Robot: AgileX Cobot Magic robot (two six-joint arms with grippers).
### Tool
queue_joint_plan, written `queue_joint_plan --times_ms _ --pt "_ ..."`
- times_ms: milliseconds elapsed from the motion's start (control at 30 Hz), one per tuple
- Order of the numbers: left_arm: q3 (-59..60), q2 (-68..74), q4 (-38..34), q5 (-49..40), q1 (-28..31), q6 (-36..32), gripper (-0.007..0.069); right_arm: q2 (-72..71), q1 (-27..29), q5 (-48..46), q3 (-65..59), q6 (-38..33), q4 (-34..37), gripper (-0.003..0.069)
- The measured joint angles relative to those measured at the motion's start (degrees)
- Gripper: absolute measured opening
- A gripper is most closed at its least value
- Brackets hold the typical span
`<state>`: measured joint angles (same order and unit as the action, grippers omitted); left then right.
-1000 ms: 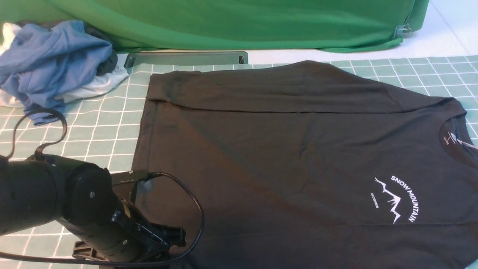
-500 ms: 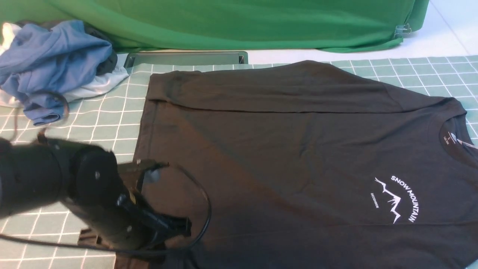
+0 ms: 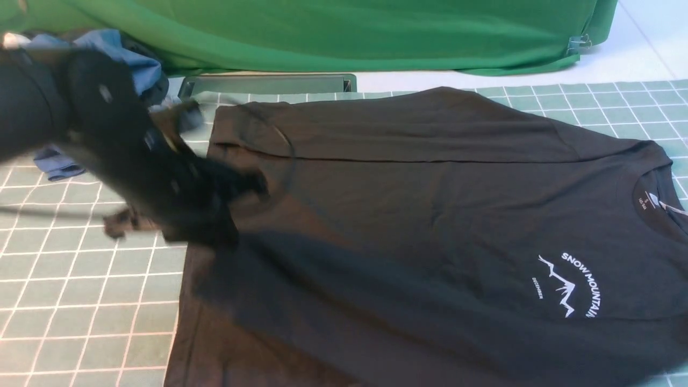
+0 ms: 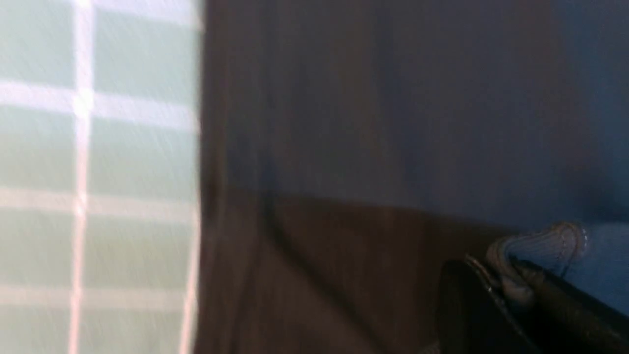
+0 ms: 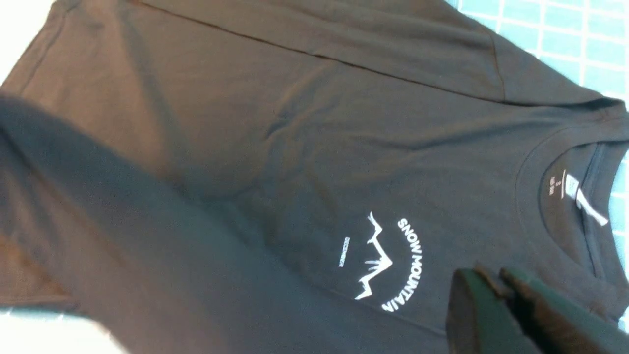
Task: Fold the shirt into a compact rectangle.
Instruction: 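Fold the left side of the black T-shirt inward over its body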
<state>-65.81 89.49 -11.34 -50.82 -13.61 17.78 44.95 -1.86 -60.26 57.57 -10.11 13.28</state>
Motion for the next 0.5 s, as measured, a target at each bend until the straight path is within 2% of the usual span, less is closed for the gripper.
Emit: queue_joint_plan --times_ms 133,500 --pt "-4.5 3.8 -2.1 1.5 4.2 -4.5 0.0034 0.0 0.0 0.6 0.0 0.0 0.0 0.0087" --pt "-6.2 16.0 -3.1 8.6 4.6 -6.3 0.0041 0.0 0.0 0.8 0.0 0.0 0.0 0.0118"
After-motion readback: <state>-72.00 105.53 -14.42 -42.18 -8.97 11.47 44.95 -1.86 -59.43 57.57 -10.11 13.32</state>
